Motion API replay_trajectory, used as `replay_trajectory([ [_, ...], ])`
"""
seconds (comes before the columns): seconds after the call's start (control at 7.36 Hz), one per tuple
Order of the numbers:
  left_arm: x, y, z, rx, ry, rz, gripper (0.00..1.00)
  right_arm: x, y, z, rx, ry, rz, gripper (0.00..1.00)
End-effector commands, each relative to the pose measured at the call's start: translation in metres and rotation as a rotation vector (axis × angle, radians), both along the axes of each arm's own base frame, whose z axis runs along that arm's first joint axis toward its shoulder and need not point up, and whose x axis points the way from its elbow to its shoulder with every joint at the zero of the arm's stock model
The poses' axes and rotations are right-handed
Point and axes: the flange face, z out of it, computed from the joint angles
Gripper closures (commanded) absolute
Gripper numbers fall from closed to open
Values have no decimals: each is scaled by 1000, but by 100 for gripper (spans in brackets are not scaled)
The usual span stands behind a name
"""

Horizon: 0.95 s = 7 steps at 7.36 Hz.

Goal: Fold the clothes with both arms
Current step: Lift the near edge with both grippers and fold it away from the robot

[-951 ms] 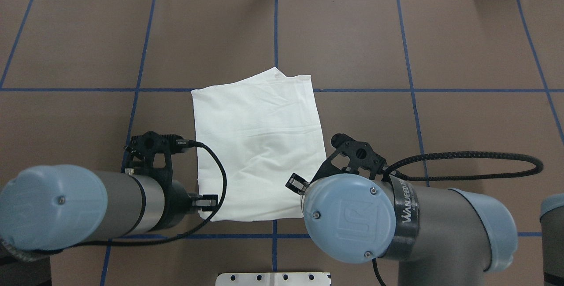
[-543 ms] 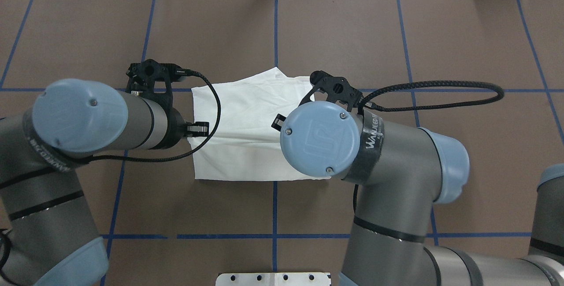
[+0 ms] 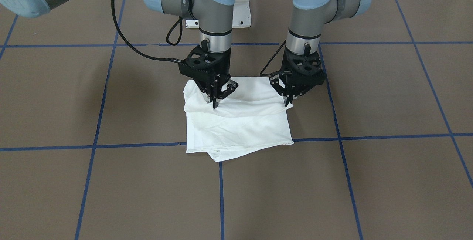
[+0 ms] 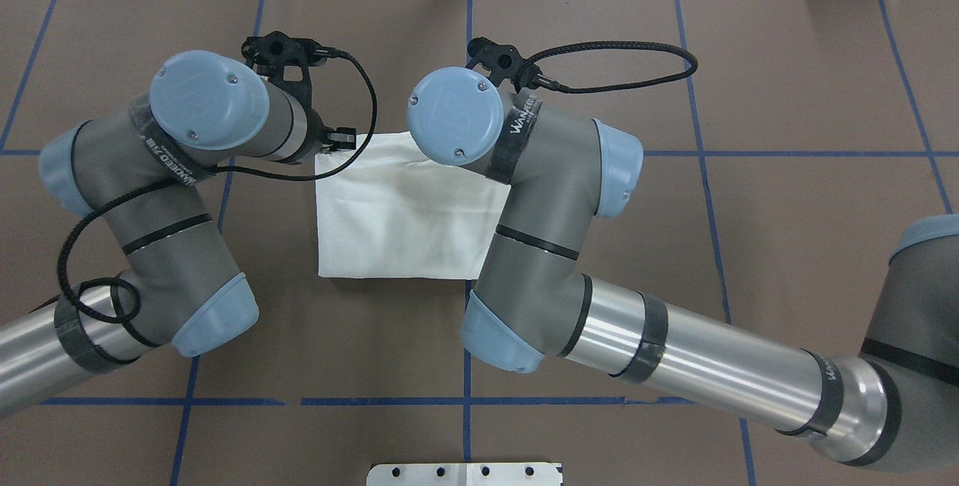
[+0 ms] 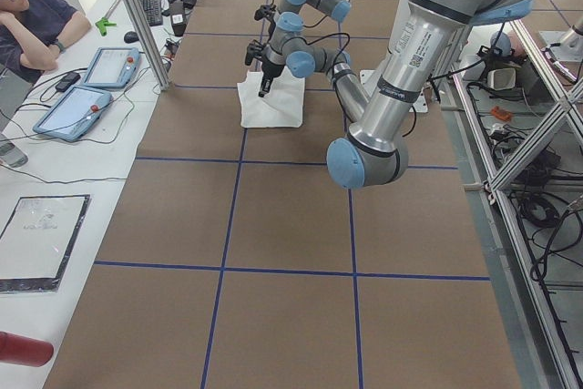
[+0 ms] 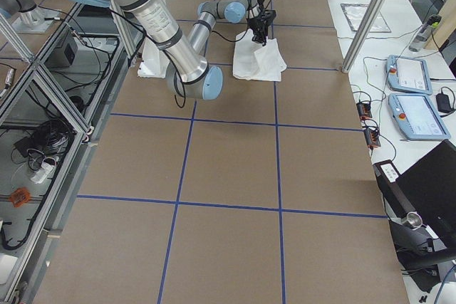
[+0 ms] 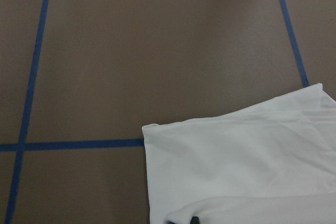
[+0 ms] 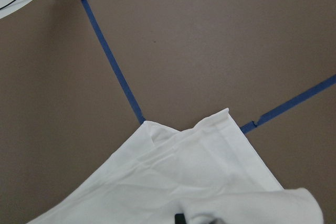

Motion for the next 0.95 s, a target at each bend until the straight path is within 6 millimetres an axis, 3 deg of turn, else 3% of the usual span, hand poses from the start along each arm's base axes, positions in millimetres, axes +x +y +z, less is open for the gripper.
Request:
replay_trajectory([
  [0.0,25,-48,37,25,-11,-11,100,-24,-33,11,8,38,-3,100],
  [0.14,28,-55,45,33,-21,-6,100,-30,-37,19,4,50,-2,100],
  [0.27,25,-59,46,50,-33,4,55,-31,-42,23,13,40,3,89],
  [0.41,20,-59,44,90,-44,35,1,-29,-47,19,52,39,-20,1],
  [0.54,14,-57,40,112,-38,74,0,-22,-52,12,66,20,-26,0],
  [0.82,10,-45,49,107,-34,97,0,-15,-52,10,106,35,-67,0],
])
